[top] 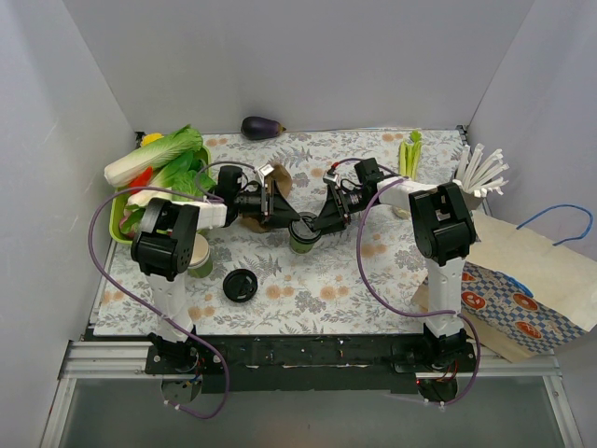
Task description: Pack the takeout coffee
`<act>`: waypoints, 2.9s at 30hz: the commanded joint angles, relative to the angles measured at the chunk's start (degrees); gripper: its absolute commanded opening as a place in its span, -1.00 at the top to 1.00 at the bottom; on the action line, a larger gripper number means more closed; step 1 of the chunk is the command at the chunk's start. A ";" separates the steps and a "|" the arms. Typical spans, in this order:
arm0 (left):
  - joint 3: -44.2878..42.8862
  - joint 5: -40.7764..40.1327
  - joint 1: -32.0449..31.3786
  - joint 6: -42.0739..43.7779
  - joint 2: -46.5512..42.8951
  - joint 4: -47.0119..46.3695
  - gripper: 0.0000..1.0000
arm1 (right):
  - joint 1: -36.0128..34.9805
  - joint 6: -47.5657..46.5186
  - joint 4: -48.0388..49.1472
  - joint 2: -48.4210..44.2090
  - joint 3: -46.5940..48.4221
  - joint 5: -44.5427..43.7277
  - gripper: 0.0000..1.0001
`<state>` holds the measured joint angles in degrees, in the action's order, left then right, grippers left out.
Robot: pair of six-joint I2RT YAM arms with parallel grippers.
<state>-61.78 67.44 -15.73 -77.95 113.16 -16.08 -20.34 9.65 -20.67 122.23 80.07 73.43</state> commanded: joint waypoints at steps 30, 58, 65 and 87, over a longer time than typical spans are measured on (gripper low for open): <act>10.90 -10.66 -0.09 -7.13 12.25 -6.96 -0.31 | -1.02 -7.19 -8.51 6.26 2.02 -13.13 -0.52; -0.36 1.90 -0.01 -2.81 5.49 -6.07 -0.75 | -1.02 -6.22 -4.91 -1.03 6.77 -3.91 -0.93; -0.62 2.35 -0.01 -3.52 1.71 -5.90 -0.83 | -1.02 -6.13 -4.12 -3.23 3.86 -3.38 -0.96; 3.68 -3.81 0.17 7.21 -12.44 17.93 -0.96 | 0.21 -5.36 -3.25 0.72 11.15 -0.84 -0.96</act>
<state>-61.63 63.83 -15.49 -71.88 102.61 -3.11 -20.56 2.74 -26.39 121.56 88.44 69.56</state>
